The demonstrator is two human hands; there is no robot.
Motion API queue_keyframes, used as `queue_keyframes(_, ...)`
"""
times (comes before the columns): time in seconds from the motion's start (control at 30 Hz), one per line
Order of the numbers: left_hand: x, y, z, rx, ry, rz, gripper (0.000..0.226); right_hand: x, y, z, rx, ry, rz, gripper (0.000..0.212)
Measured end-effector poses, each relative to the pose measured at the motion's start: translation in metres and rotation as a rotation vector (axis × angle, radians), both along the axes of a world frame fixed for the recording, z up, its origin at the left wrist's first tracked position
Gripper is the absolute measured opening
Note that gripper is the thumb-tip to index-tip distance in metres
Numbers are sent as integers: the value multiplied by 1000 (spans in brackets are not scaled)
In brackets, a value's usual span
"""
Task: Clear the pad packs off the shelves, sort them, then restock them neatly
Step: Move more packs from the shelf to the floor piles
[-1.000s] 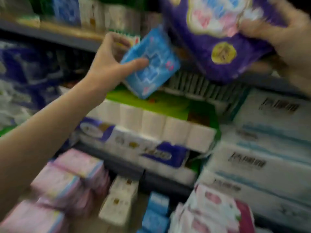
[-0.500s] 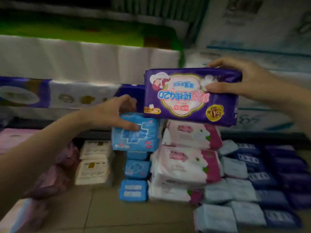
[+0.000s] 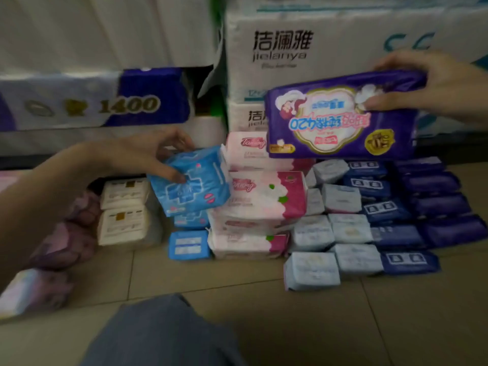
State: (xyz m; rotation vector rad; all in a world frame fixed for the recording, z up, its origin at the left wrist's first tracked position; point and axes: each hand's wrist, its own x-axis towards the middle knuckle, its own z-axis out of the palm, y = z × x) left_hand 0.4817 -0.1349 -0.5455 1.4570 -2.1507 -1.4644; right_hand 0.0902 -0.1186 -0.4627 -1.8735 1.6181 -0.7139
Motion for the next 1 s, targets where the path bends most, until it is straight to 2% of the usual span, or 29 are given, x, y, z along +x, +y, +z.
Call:
queue_keyframes(0.03, 5, 4, -2, 0, -25, 13, 80, 12, -3, -3, -25, -19, 7, 50)
queue_keyframes(0.17, 33, 34, -27, 98, -144, 72, 102, 54, -5, -17, -89, -59, 89, 45)
queue_keyframes(0.23, 40, 51, -46, 145, -210, 37, 96, 77, -3, -22, -94, -43, 160, 48)
queue_keyframes(0.3, 35, 62, -73, 123, -405, -106, 78, 96, 5, -25, -70, -43, 227, 49)
queue_keyframes(0.37, 21, 74, -102, 40, -600, -271, 73, 106, 15, -27, -41, -57, 270, 47)
queue_keyframes(0.47, 0, 97, -143, -168, -831, -379, 83, 108, 25, -30, -36, -40, 278, 44)
queue_keyframes(0.6, -12, 124, -176, -407, -1012, -523, 83, 101, 28, -37, -44, -3, 226, 46)
queue_keyframes(0.7, -9, 130, -186, -570, -1092, -600, 75, 99, 30, -38, -51, 13, 206, 48)
queue_keyframes(0.83, -13, 115, -175, -459, -1152, -559, 68, 86, 33, -33, 16, 34, 198, 48)
queue_keyframes(0.93, -29, 101, -154, -440, -1001, -588, 42, 61, 38, -22, 44, 39, 139, 41)
queue_keyframes(1.0, -52, 100, -135, -586, -813, -738, 30, 34, 45, -12, 76, 6, 70, 36)
